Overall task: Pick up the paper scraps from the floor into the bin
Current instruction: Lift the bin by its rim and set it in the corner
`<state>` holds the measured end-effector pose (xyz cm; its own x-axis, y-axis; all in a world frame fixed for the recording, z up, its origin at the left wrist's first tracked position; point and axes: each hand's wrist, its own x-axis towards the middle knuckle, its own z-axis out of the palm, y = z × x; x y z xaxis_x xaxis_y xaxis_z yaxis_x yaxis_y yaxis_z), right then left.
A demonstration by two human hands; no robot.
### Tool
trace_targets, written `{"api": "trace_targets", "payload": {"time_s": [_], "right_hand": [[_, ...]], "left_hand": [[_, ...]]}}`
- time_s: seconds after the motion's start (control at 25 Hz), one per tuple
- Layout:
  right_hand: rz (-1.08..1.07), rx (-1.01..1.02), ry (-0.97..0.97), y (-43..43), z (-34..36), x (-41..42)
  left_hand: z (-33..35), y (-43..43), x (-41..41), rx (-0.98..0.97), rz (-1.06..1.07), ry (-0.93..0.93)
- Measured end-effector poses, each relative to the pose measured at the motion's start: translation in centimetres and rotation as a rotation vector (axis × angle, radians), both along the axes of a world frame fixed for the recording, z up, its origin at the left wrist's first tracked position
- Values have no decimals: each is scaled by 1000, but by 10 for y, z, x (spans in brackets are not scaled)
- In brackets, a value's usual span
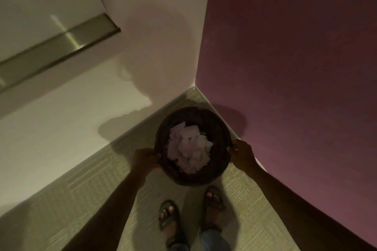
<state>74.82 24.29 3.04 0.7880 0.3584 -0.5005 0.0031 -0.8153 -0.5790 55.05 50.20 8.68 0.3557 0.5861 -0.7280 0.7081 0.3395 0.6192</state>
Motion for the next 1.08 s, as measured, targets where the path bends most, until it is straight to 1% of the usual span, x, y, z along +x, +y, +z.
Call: {"api": "trace_targets", "payload": {"time_s": [0.12, 0.28, 0.52, 0.64, 0.72, 0.84, 1.08], "right_hand": [[6, -51, -16, 8, -45, 4], [27, -109, -58, 12, -97, 9], [45, -121, -19, 12, -146, 12], [60, -100, -23, 15, -160, 12], [50, -85, -37, 18, -167, 14], [37, -63, -17, 17, -171, 16], [19, -64, -27, 13, -168, 18]], "left_hand": [[-61, -2, 6, -4, 12, 4], [-117, -5, 16, 17, -20, 4], [-172, -5, 15, 94, -89, 48], [-185, -3, 15, 160, -138, 108], [-191, 1, 17, 199, -131, 97], [-192, 3, 20, 208, -124, 61], [-180, 2, 24, 198, -134, 63]]}}
